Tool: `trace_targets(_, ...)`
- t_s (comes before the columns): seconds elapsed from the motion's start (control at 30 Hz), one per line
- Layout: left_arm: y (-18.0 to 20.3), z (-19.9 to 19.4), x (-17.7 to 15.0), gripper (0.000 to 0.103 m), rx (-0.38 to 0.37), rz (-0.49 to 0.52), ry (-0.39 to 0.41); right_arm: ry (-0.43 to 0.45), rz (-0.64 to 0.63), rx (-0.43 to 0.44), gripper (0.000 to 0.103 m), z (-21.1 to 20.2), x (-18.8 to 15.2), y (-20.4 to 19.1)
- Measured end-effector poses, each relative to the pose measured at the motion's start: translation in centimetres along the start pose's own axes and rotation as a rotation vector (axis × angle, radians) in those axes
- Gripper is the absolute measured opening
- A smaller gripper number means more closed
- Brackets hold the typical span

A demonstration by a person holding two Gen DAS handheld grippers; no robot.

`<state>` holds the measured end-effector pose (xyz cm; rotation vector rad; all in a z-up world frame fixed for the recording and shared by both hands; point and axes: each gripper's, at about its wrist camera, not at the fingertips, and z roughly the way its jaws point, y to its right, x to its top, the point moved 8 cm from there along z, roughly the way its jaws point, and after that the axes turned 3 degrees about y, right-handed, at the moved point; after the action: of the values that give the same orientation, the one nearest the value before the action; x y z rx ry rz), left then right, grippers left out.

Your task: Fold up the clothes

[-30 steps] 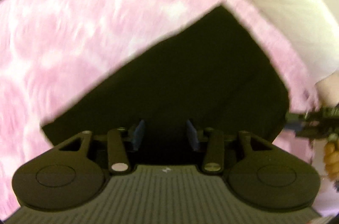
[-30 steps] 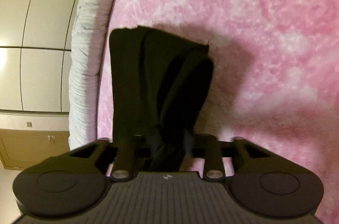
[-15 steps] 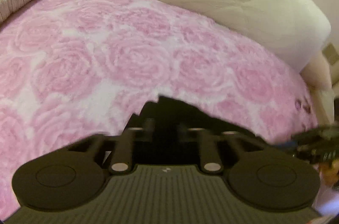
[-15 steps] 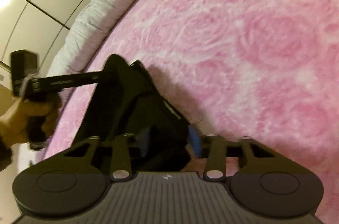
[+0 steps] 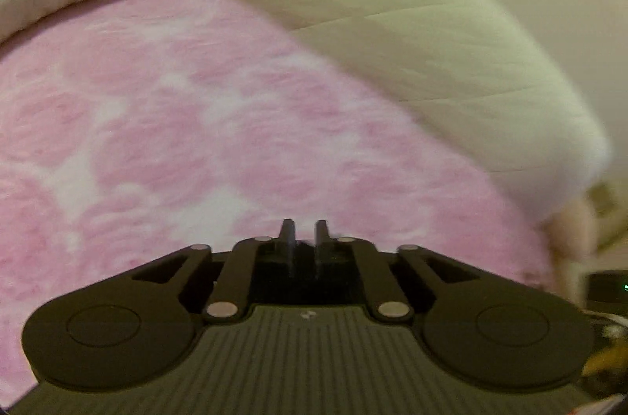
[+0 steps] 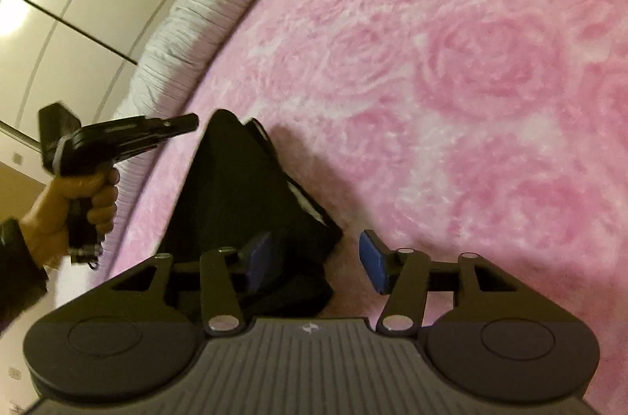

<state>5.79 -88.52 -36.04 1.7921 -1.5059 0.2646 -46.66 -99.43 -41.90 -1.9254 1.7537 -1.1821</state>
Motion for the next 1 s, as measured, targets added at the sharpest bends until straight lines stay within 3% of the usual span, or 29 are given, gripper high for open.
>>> trace_targets(0.07,1.2,1.6,-1.6,0.015,0.009,0.074,-0.076,-0.05,-0.044,0.019,0.053,1.3,-0.4,-0.6)
trace_targets(0.17,-0.4,0.4,-2.7,0.014,0.097,0.043,-0.074,-0.105,-0.182,-0.04,0.047,2.8,-1.3,-0.4)
trace_targets(0.3,-2.7,-1.7,-4.0,0.017,0.218,-0.011,-0.059,-0.022,-0.107,-0.134,0.053,-0.2,-0.5,0.7)
trace_targets(0.37,-3.3,-5.3,-5.6,0.024,0.25,-0.048,-0.033,0.006,-0.112,-0.154,0.052,-2.1,-1.3,-0.5)
trace_targets(0.5,-2.8,-11.3,-11.5,0.025,0.271,-0.122,-0.036,0.012,-0.117,-0.075,0.052,-3.6,-4.9,-5.9)
trace_targets(0.57,-2.1,-13.5,-15.5,0.025,0.266,-0.155,-0.054,-0.037,-0.141,0.026,0.052,-2.4,-7.2,-9.9)
trace_targets(0.63,-1.5,-14.0,-19.2,0.025,0.265,-0.171,-0.095,-0.079,-0.278,0.09,0.052,0.1,-9.5,-13.5)
trace_targets(0.7,-1.3,-13.0,-23.1,0.025,0.291,-0.126,-0.18,-0.119,-0.434,0.146,0.051,2.8,-11.8,-16.8)
trace_targets(0.77,-2.3,-12.4,-24.5,0.024,0.313,-0.091,-0.175,-0.169,-0.57,0.175,0.047,5.3,-14.0,-19.1)
trace_targets(0.8,-2.9,-12.1,-25.1,0.021,0.324,-0.075,-0.168,-0.214,-0.624,0.146,0.044,6.1,-15.2,-18.5)
trace_targets(0.83,-3.9,-12.2,-25.1,0.006,0.333,-0.099,-0.146,-0.265,-0.679,0.108,0.041,6.9,-16.4,-17.7)
trace_targets(0.9,-6.0,-12.8,-24.5,0.003,0.357,-0.156,-0.091,-0.308,-0.748,0.04,0.028,6.6,-17.7,-15.2)
trace_targets(1.0,-7.0,-14.1,-23.7,0.003,0.383,-0.202,-0.051,-0.362,-0.722,-0.096,0.035,4.9,-17.8,-12.0)
